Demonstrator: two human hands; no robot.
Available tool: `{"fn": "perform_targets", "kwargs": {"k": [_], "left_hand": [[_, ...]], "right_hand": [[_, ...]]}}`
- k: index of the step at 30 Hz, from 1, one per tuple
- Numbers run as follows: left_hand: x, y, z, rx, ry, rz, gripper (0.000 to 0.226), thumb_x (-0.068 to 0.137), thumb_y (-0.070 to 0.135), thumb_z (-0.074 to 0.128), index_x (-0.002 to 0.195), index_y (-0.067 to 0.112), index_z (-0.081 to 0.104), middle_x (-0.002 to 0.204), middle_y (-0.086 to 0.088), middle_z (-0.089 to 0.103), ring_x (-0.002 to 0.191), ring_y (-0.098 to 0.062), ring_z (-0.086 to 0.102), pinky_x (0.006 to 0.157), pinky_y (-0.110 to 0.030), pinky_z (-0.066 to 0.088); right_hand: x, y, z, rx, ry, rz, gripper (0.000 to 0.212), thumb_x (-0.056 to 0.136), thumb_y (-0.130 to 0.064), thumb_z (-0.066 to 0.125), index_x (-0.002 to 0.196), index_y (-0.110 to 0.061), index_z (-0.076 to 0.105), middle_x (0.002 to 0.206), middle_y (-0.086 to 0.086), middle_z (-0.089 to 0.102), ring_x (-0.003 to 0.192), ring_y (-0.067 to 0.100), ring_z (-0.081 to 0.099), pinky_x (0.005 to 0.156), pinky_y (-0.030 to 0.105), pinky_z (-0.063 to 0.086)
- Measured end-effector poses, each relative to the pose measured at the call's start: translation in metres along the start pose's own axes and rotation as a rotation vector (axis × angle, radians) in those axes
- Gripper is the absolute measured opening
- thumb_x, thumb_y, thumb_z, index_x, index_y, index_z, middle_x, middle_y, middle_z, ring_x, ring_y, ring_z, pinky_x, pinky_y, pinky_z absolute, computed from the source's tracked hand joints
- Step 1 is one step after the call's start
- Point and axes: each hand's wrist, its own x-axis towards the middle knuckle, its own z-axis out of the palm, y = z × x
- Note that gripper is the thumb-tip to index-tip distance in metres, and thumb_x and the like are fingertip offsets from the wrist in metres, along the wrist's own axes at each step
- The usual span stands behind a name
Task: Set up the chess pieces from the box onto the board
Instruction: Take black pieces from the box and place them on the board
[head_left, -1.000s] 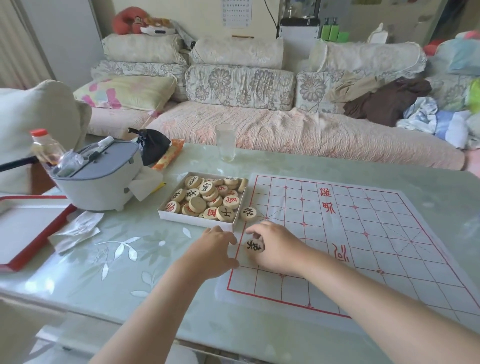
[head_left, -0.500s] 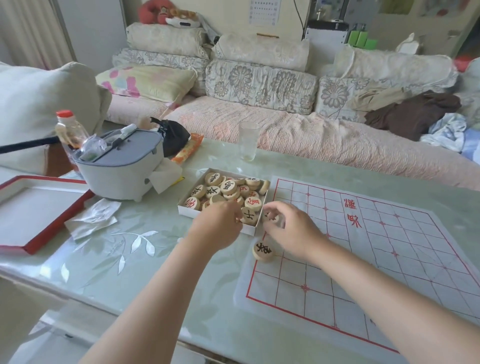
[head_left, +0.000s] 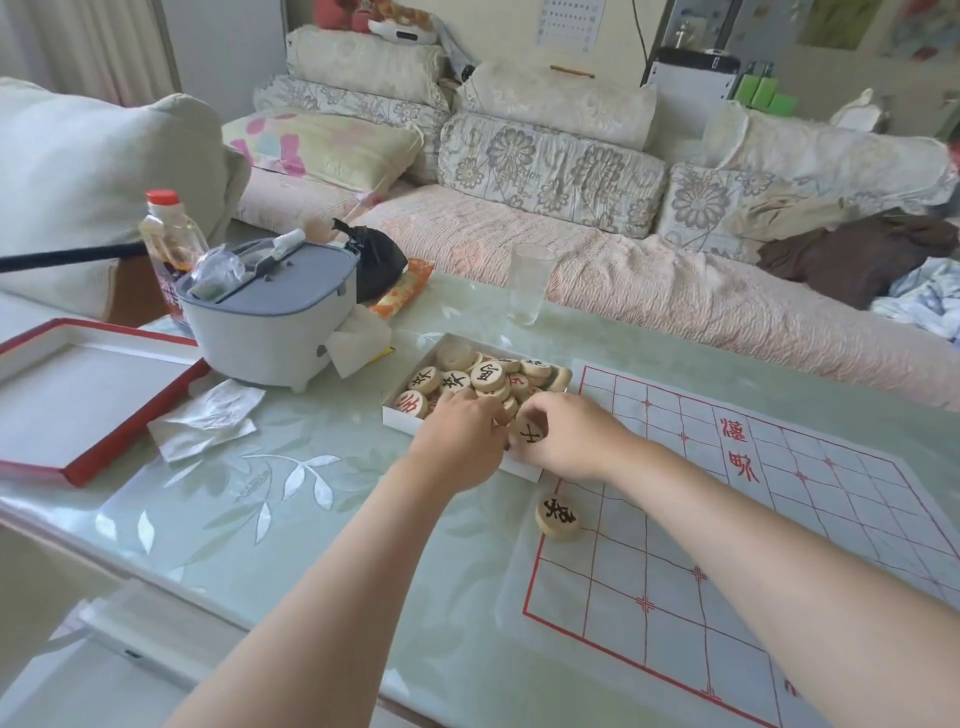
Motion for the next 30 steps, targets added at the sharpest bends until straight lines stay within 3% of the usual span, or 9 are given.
{"fn": "perform_targets", "kwargs": {"k": [5,7,10,13,15,17,20,24,30], "left_hand": [[0.002,0.022,-0.010,-0.450,-0.052,-0.177,0.018,0.089,0.041,0.054,0.099,0.028,0.062,0.094,0.004,0.069,0.083,-0.016,0.062,0.068,-0.029,0.046],[0.004,0.028,-0.014,-0.640,-0.022,-0.243,0.017,0.085,0.034,0.060,0.098,0.024,0.066,0.088,0.003,0.071,0.077,-0.015,0.067,0.067,-0.029,0.053],[0.007,0.031,-0.017,-0.759,0.025,-0.291,0.025,0.078,0.039,0.066,0.095,0.020,0.066,0.079,-0.003,0.074,0.073,-0.024,0.072,0.077,-0.044,0.059],[0.008,0.037,-0.016,-0.657,-0.011,-0.230,0.020,0.084,0.039,0.066,0.088,0.020,0.068,0.076,-0.007,0.074,0.068,-0.022,0.069,0.073,-0.043,0.057],[0.010,0.041,-0.014,-0.647,-0.011,-0.189,0.019,0.088,0.038,0.064,0.091,0.021,0.070,0.072,-0.002,0.072,0.063,-0.015,0.064,0.061,-0.036,0.054],[0.009,0.047,-0.010,-0.602,-0.023,-0.147,0.018,0.090,0.039,0.061,0.092,0.025,0.071,0.065,0.006,0.067,0.060,-0.009,0.060,0.053,-0.024,0.045],[0.011,0.049,0.003,-0.452,-0.084,-0.083,0.022,0.096,0.031,0.049,0.105,0.026,0.068,0.087,0.005,0.070,0.085,-0.016,0.064,0.068,-0.029,0.048],[0.010,0.033,0.011,0.093,-0.127,0.091,0.026,0.089,0.031,0.054,0.111,0.039,0.063,0.124,0.006,0.056,0.128,-0.023,0.037,0.102,-0.042,0.038],[0.006,0.029,0.010,0.243,-0.143,0.125,0.025,0.085,0.048,0.061,0.102,0.032,0.069,0.112,0.005,0.059,0.118,-0.023,0.041,0.095,-0.036,0.040]], "right_hand": [[-0.011,-0.005,-0.011,0.173,0.218,-0.074,0.037,0.069,-0.044,0.082,0.098,-0.026,0.068,0.100,-0.007,0.062,0.094,0.013,0.059,0.077,0.026,0.045],[-0.015,-0.005,-0.017,0.210,0.198,-0.106,0.047,0.067,-0.046,0.085,0.106,-0.028,0.068,0.104,-0.009,0.064,0.097,0.010,0.059,0.079,0.021,0.045],[-0.023,-0.001,-0.027,0.202,0.124,-0.161,0.068,0.074,-0.035,0.084,0.135,-0.032,0.054,0.122,-0.013,0.053,0.105,0.002,0.053,0.084,0.010,0.035],[-0.028,0.010,-0.038,0.217,0.100,-0.180,0.059,0.086,-0.012,0.068,0.139,-0.032,0.054,0.111,-0.013,0.052,0.085,-0.003,0.054,0.080,0.007,0.038],[-0.032,0.019,-0.044,0.235,0.083,-0.138,0.048,0.087,-0.012,0.068,0.130,-0.033,0.062,0.095,-0.012,0.054,0.076,0.000,0.055,0.074,0.017,0.045],[-0.037,0.027,-0.044,0.245,0.075,-0.093,0.041,0.088,-0.018,0.072,0.126,-0.031,0.064,0.097,-0.012,0.057,0.076,0.002,0.056,0.072,0.018,0.042],[-0.042,0.044,-0.034,0.240,0.119,-0.004,0.045,0.086,-0.034,0.075,0.129,-0.027,0.062,0.120,-0.009,0.056,0.092,0.008,0.056,0.081,0.021,0.039],[-0.049,0.062,-0.007,0.254,0.119,0.086,0.044,0.080,-0.046,0.077,0.118,-0.027,0.065,0.116,-0.008,0.057,0.107,0.013,0.057,0.085,0.022,0.039],[-0.050,0.058,0.018,0.287,0.148,0.120,0.044,0.070,-0.041,0.085,0.107,-0.027,0.064,0.103,-0.013,0.059,0.099,0.008,0.056,0.078,0.020,0.041]]}}
